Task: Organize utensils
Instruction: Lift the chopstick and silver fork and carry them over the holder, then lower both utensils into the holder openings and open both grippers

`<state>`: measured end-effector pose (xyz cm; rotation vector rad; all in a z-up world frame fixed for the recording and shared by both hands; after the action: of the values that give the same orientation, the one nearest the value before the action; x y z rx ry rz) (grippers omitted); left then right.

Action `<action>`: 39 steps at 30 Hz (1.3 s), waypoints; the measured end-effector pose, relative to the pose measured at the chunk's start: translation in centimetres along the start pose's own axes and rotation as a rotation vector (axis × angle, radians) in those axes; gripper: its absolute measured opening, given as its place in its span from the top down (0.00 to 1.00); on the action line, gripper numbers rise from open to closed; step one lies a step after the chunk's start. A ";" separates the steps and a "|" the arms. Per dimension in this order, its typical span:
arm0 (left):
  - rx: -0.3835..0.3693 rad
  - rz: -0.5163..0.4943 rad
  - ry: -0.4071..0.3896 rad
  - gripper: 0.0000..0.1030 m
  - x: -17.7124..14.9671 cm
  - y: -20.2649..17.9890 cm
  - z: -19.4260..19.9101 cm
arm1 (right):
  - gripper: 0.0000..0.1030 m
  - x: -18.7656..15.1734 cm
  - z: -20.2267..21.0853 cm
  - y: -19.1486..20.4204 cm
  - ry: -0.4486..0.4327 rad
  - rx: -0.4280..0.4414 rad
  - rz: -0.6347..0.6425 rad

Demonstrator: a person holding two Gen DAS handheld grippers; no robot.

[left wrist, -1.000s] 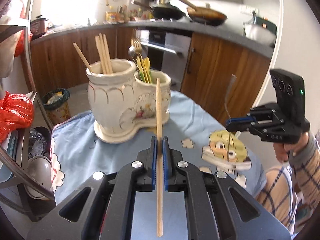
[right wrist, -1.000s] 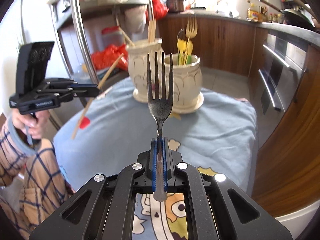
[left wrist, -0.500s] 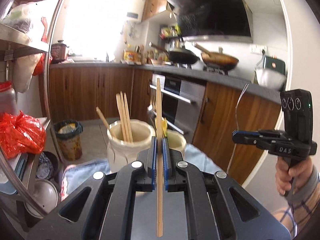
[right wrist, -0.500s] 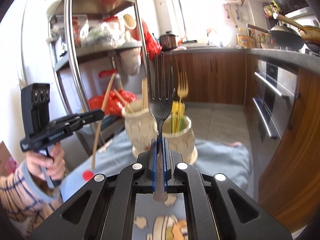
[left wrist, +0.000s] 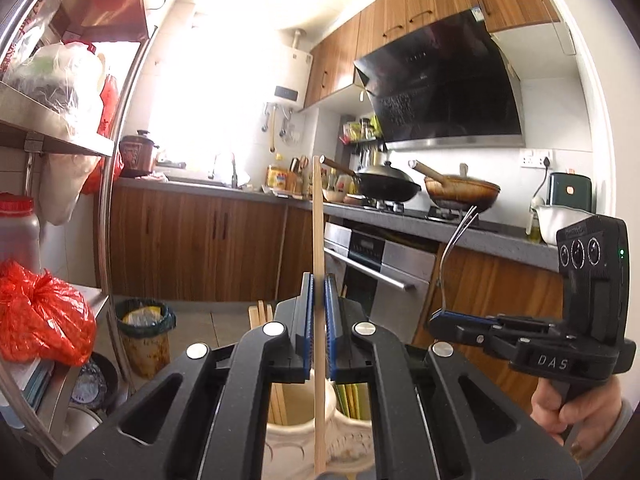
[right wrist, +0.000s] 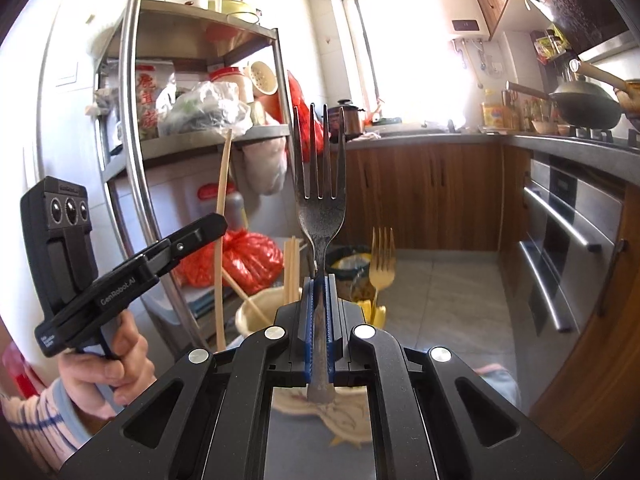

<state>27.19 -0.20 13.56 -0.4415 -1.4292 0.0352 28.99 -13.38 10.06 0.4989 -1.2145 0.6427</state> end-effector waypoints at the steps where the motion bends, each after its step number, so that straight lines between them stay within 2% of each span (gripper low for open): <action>1: 0.004 -0.001 -0.007 0.95 0.1 0.2 -0.3 | 0.94 0.0 -0.2 -0.1 -0.001 0.003 -0.002; 13: 0.017 0.058 -0.109 0.95 2.4 1.6 -1.6 | 0.94 1.0 -2.5 -1.5 -0.010 -0.003 -0.017; 19: 0.056 0.027 -0.122 0.95 1.8 1.9 -2.7 | 0.94 0.8 -3.5 -1.1 0.007 -0.027 0.006; 32: 0.092 -0.012 -0.062 0.95 -1.8 1.4 -5.0 | 0.94 -1.4 -5.7 -1.7 0.071 -0.071 0.022; 39: 0.117 -0.042 -0.009 0.95 -4.0 1.4 -5.9 | 0.94 -3.4 -7.0 -1.8 0.143 -0.064 0.019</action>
<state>32.59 -1.67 8.91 -0.3154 -1.4370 0.0869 34.40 -10.63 4.81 0.3819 -1.1022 0.6426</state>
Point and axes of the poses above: each gripper's, at about its wrist camera, not at the fingertips, and z roughly against the way its jaws point, y to its left, x to its top, the point moved 9 cm from there along -z, roughly the way its jaws point, and after that the axes turned 10 degrees about z, right-handed, at the moved point
